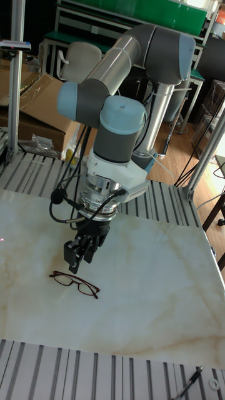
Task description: Unfold the leg of the glasses (with one hand)
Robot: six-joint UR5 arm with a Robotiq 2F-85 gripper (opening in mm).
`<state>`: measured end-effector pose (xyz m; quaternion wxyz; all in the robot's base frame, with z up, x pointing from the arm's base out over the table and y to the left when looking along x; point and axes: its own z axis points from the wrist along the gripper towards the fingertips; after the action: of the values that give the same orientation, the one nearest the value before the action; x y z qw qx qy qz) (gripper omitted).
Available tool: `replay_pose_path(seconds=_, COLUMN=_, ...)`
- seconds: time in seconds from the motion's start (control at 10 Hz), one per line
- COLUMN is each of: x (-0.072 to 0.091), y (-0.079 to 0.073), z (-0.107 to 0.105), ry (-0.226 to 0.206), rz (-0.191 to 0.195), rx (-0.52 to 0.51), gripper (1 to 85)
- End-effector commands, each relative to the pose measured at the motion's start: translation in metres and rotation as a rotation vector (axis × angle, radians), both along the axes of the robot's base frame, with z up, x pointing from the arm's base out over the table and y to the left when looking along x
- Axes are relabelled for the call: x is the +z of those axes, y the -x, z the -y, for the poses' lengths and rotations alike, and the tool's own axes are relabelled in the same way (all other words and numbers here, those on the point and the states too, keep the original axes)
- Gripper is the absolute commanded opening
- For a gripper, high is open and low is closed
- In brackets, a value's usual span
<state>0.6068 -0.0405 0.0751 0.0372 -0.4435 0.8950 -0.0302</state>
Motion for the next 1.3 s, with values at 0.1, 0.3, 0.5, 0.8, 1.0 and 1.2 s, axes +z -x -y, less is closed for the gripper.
replay_pose_path(seconds=0.1, x=-0.004, y=0.0, z=0.009, ry=0.02, rz=-0.002, rx=0.027, gripper=50.3)
replay_pose_path(seconds=0.3, x=-0.013, y=0.003, z=0.015, ry=0.016, rz=-0.008, rx=0.068, gripper=50.3)
replay_pose_path(seconds=0.5, x=-0.019, y=0.001, z=0.014, ry=0.018, rz=0.002, rx=0.099, gripper=50.3)
replay_pose_path(seconds=0.8, x=-0.019, y=0.001, z=0.012, ry=0.013, rz=0.002, rx=0.123, gripper=49.7)
replay_pose_path(seconds=1.0, x=-0.028, y=0.004, z=0.013, ry=0.012, rz=-0.004, rx=0.146, gripper=49.0)
replay_pose_path(seconds=1.2, x=-0.04, y=0.006, z=0.01, ry=-0.006, rz=0.005, rx=0.149, gripper=48.7)
